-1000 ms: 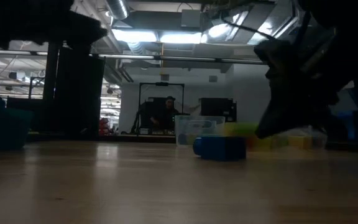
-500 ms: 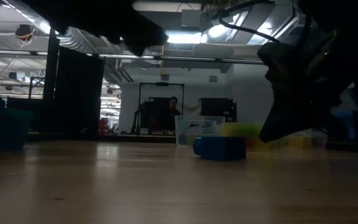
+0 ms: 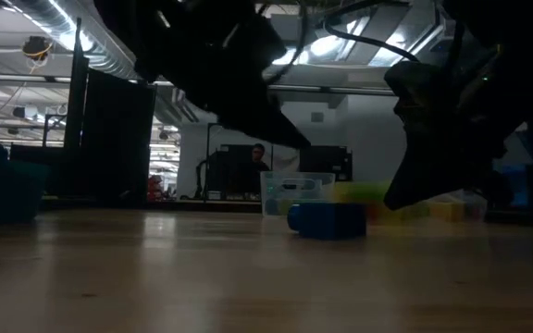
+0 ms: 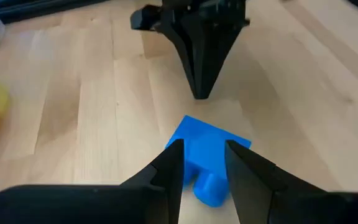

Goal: Sort blocks by size
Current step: Put the blue 2 stud game piece into the blue bin

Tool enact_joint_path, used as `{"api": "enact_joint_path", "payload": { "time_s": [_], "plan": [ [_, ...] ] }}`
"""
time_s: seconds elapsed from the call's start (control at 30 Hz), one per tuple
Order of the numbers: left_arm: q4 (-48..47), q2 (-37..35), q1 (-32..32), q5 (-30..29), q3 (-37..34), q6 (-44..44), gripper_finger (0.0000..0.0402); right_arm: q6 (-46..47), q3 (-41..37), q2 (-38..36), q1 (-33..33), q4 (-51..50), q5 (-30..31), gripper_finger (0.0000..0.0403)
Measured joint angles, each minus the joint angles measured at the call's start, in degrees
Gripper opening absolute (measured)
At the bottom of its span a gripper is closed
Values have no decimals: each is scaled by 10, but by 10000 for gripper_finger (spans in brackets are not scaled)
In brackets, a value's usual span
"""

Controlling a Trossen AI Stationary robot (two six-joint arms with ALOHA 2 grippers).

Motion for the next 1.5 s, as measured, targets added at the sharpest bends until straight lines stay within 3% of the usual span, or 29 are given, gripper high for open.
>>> {"api": "enact_joint_path", "payload": {
  "time_s": [0.2,0.47,0.6,0.73,1.0,1.27,1.5],
  "plan": [
    [-8,28,-1,-1,10,36,107,0,0,0,0,0,0,14],
    [-18,34,-4,-2,10,38,187,0,0,0,0,1,8,14],
    [-16,45,-4,-2,11,40,209,-1,0,0,0,0,19,14],
    [-7,68,-4,-2,9,61,207,-7,0,-1,-1,0,43,14],
    [-2,88,-3,-2,10,78,204,-16,0,26,-8,8,34,14],
    [26,118,-3,11,10,77,200,-16,0,80,-7,94,31,14],
    [28,122,-4,25,10,78,190,-16,0,93,-8,107,32,14]
  ]
}}
